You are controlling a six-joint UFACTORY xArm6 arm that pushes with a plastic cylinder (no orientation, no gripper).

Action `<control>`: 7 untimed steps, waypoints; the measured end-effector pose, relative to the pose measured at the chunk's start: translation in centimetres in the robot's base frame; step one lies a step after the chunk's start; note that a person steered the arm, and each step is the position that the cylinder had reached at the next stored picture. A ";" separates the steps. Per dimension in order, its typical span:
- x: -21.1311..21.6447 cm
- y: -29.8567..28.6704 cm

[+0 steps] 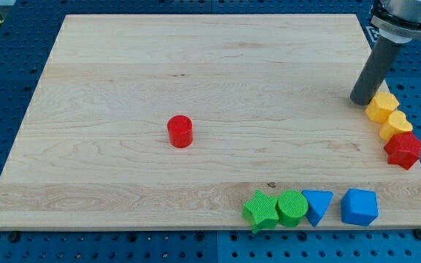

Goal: Push yellow hexagon to the right center of the board

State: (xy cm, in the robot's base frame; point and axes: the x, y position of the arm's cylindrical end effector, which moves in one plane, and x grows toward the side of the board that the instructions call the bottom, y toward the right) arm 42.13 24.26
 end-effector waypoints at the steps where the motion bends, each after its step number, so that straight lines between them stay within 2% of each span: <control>1: 0.0 0.1; 7: 0.7 -0.7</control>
State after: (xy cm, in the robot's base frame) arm 42.87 23.60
